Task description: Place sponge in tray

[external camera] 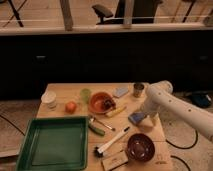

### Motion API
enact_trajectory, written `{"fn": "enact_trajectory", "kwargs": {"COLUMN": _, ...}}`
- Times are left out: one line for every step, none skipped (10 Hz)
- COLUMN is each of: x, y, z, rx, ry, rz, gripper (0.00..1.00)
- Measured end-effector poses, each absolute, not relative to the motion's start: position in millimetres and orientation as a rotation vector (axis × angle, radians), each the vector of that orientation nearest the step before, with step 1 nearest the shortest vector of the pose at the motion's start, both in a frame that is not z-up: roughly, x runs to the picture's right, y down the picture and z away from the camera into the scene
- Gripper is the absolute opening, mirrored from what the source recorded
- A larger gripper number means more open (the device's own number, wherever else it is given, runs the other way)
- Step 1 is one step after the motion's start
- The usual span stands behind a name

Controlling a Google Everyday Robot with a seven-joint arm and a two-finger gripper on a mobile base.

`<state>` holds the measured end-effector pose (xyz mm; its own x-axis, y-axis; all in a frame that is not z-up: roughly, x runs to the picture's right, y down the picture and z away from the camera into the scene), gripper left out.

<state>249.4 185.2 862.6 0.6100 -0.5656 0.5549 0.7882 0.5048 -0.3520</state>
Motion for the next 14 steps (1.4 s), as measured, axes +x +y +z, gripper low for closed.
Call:
{"fn": "enact_trajectory", "kwargs": {"x": 249.0, "y": 185.7, "z": 862.5, "rx": -0.627, "ry": -0.401, "rz": -0.854, "gripper": 0.8}}
{"fn": "enact_trajectory", "kwargs": {"x": 248.7, "y": 185.6, "z": 862.3, "rx": -0.627, "ry": -0.404, "rz": -0.859, "gripper": 0.8}}
{"fn": "enact_trajectory", "kwargs": {"x": 248.8, "y": 185.8, "z": 861.9, "rx": -0.627, "ry": -0.407, "rz": -0.866, "gripper": 0.8}}
{"fn": "enact_trajectory", "kwargs": {"x": 248.6, "y": 186.0, "z": 861.5, "rx": -0.628, "ry": -0.412, "rz": -0.876, "gripper": 0.8}}
{"fn": "enact_trajectory", "kwargs": {"x": 248.8, "y": 186.1, "z": 861.3, "rx": -0.629, "ry": -0.415, "rz": -0.883, "gripper": 0.8}}
{"fn": "enact_trajectory", "kwargs": {"x": 249.0, "y": 186.6, "z": 861.1, "rx": -0.629, "ry": -0.423, "rz": -0.902, "gripper": 0.8}}
{"fn": "enact_trajectory", "kwargs": {"x": 249.1, "y": 186.9, "z": 861.0, "rx": -0.631, "ry": -0.427, "rz": -0.909, "gripper": 0.8}}
{"fn": "enact_trajectory", "kwargs": {"x": 248.8, "y": 187.8, "z": 860.9, "rx": -0.633, "ry": -0.433, "rz": -0.918, "gripper": 0.8}}
{"fn": "enact_trajectory", "kwargs": {"x": 249.0, "y": 187.9, "z": 860.9, "rx": -0.634, "ry": -0.434, "rz": -0.922, "gripper": 0.8}}
{"fn": "enact_trajectory", "kwargs": {"x": 249.5, "y": 187.9, "z": 860.8, "rx": -0.634, "ry": -0.435, "rz": -0.925, "gripper": 0.79}}
{"fn": "enact_trajectory", "kwargs": {"x": 249.3, "y": 187.8, "z": 860.9, "rx": -0.634, "ry": -0.435, "rz": -0.925, "gripper": 0.74}}
{"fn": "enact_trajectory", "kwargs": {"x": 248.9, "y": 187.5, "z": 861.2, "rx": -0.634, "ry": -0.435, "rz": -0.925, "gripper": 0.66}}
{"fn": "enact_trajectory", "kwargs": {"x": 248.6, "y": 187.1, "z": 861.5, "rx": -0.633, "ry": -0.436, "rz": -0.922, "gripper": 0.57}}
{"fn": "enact_trajectory", "kwargs": {"x": 247.8, "y": 187.0, "z": 861.8, "rx": -0.632, "ry": -0.44, "rz": -0.919, "gripper": 0.45}}
